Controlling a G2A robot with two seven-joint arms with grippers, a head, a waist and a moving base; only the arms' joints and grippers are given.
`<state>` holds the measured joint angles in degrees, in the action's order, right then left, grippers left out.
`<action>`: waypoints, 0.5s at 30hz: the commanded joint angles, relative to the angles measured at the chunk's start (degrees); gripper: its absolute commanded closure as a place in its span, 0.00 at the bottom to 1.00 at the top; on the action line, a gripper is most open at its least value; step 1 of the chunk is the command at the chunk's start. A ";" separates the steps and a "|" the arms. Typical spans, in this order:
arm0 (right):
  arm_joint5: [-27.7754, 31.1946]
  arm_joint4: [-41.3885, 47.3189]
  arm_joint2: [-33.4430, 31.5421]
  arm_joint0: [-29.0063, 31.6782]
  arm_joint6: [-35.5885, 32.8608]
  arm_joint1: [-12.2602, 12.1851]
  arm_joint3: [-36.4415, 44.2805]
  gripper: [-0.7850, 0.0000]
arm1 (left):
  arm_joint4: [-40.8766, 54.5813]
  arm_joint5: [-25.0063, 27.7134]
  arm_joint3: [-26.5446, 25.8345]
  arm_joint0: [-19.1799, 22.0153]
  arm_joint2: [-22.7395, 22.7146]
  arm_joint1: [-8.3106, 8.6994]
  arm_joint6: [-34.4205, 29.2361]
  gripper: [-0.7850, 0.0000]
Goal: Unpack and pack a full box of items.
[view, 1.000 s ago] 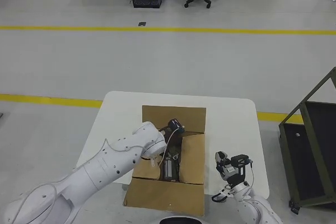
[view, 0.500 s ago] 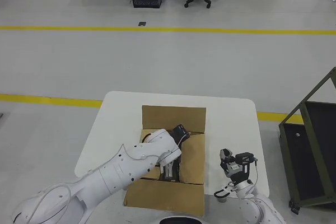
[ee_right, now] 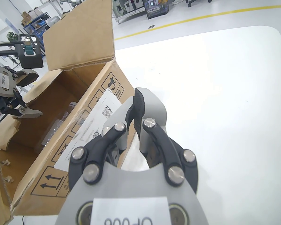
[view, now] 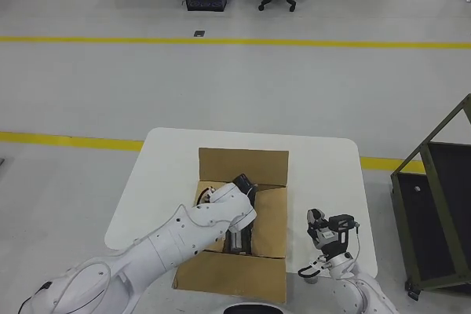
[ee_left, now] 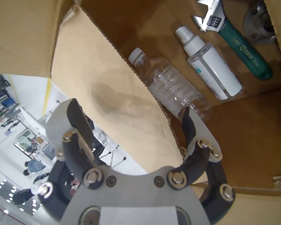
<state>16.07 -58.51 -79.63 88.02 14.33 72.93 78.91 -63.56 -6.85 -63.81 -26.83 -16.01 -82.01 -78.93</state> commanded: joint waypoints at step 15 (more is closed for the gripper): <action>-2.11 -0.65 -0.55 1.40 1.25 0.01 2.47 1.00 | -8.59 -2.43 -1.16 -0.88 -4.95 -0.28 -2.38 1.00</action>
<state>13.83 -59.45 -80.12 89.37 15.55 72.93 81.02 -71.68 -9.09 -64.55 -27.52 -20.18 -82.48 -81.28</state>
